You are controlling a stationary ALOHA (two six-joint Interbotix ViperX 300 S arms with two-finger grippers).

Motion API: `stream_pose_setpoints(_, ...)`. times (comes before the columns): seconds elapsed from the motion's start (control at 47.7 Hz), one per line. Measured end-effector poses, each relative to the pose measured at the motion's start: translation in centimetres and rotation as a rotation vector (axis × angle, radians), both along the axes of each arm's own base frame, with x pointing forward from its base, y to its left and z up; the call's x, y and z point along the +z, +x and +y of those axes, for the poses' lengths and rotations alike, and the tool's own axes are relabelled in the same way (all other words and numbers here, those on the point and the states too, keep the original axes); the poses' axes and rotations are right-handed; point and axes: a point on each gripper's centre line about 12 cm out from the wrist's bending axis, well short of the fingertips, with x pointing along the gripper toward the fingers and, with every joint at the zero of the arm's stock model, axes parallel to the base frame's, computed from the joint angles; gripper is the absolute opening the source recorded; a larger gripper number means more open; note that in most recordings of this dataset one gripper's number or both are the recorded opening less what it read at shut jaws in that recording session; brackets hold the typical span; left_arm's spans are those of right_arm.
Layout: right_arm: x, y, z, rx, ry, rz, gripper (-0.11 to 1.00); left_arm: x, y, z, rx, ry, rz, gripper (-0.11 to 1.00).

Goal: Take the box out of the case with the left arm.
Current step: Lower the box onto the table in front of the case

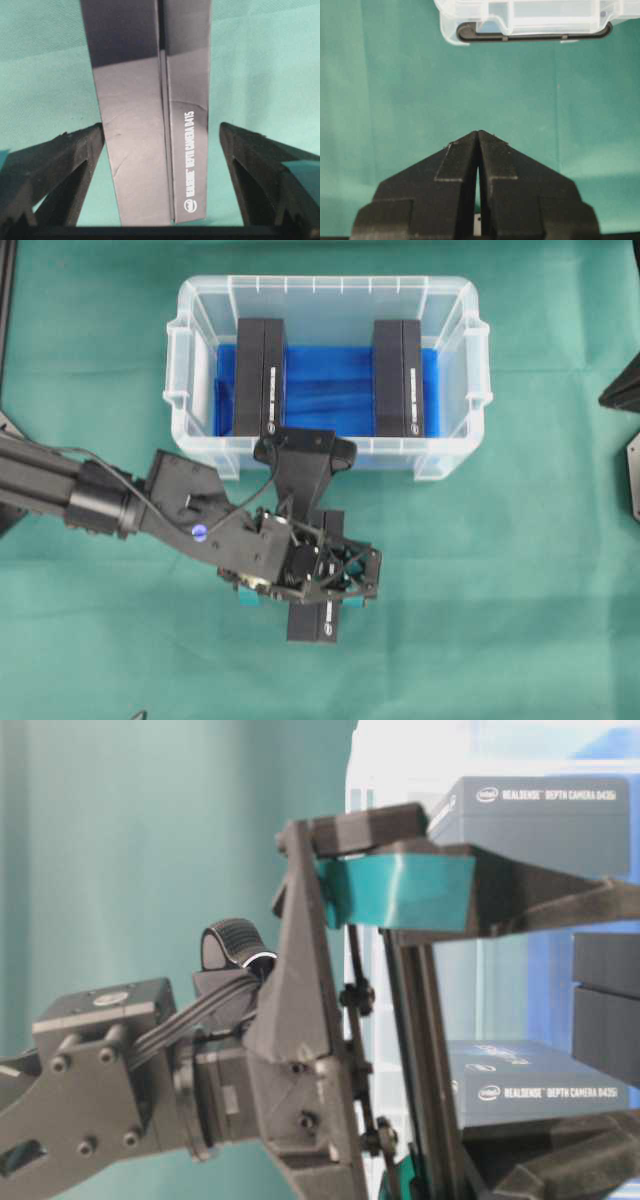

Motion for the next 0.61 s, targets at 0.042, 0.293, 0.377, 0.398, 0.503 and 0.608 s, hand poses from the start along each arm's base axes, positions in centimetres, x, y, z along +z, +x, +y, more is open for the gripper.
stream_pose_setpoints(0.042,0.0,0.0,0.0,0.000,-0.002,0.000,0.00,0.1,0.0,0.0,-0.001,0.000,-0.001,0.93)
stream_pose_setpoints(0.293,0.0,0.0,0.0,0.000,-0.002,-0.002,0.00,0.1,0.0,0.0,-0.001,0.000,0.000,0.93)
stream_pose_setpoints(0.377,0.0,0.0,0.0,0.000,0.000,0.000,0.00,0.4,-0.1,0.2,0.002,0.001,0.000,0.92)
stream_pose_setpoints(0.398,0.0,0.0,0.0,0.000,-0.002,0.000,0.00,0.6,-0.2,0.3,0.005,0.000,-0.002,0.92)
stream_pose_setpoints(0.503,0.1,-0.1,0.0,0.000,-0.002,-0.005,0.00,2.0,-0.5,0.7,0.015,-0.007,-0.016,0.92)
stream_pose_setpoints(0.608,0.1,-0.1,0.0,0.000,0.000,-0.006,0.00,3.2,-0.8,1.1,0.026,-0.019,-0.028,0.91)
